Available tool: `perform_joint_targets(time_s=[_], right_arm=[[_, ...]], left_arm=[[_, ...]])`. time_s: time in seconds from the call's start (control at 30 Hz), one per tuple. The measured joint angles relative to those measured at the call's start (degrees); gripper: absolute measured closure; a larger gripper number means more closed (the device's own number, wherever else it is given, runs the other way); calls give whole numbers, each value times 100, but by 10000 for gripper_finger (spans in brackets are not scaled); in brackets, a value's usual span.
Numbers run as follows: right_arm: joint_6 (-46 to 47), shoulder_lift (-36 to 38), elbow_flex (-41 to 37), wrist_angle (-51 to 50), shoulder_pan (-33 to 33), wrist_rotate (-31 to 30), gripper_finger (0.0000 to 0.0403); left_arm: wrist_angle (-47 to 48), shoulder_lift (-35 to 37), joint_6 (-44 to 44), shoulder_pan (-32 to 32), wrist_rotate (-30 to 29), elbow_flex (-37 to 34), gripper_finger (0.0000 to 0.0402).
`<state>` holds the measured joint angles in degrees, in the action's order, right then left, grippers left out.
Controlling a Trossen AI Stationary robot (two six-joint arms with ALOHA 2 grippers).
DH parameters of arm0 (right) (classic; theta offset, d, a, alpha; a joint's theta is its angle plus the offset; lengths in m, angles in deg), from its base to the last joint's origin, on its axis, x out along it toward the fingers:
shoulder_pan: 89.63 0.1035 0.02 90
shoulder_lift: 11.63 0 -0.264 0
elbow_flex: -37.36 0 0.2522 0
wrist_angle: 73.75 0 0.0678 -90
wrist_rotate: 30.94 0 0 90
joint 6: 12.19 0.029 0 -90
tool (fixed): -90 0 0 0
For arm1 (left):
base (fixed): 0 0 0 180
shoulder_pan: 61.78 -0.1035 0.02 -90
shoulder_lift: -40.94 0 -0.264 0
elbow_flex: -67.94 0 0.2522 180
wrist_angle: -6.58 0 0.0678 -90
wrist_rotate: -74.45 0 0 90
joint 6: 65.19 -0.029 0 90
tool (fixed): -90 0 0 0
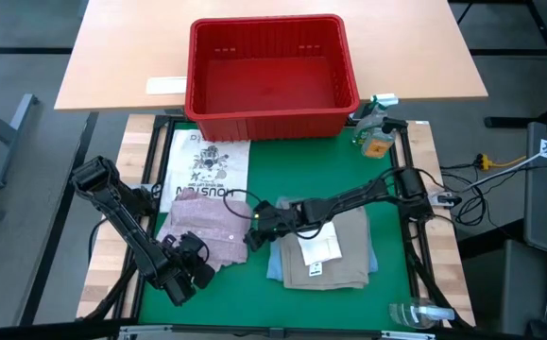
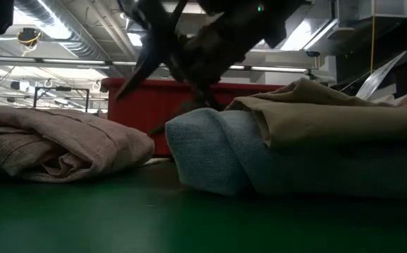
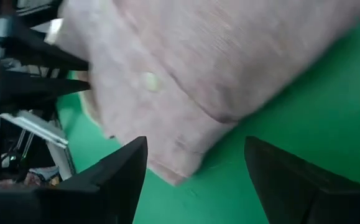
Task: Fold laundry
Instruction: Stack the folded pink polo on top of the folded white underwear
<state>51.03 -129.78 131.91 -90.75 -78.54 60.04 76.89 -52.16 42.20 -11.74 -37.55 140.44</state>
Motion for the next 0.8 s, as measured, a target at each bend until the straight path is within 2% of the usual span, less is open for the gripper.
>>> perform_joint_targets(time_s=[0.3,0.57,0.8], right_arm=[[431,-455,20,153,0,118,134],[534,-713,15,906,5,222,134],[563,-771,17,944,7,-142,134]], left_arm=[[-33,0,0,0,0,0,312],[-34,0,1,-4,-1,0,312],[-53,0,2,-4,-2,0,312]])
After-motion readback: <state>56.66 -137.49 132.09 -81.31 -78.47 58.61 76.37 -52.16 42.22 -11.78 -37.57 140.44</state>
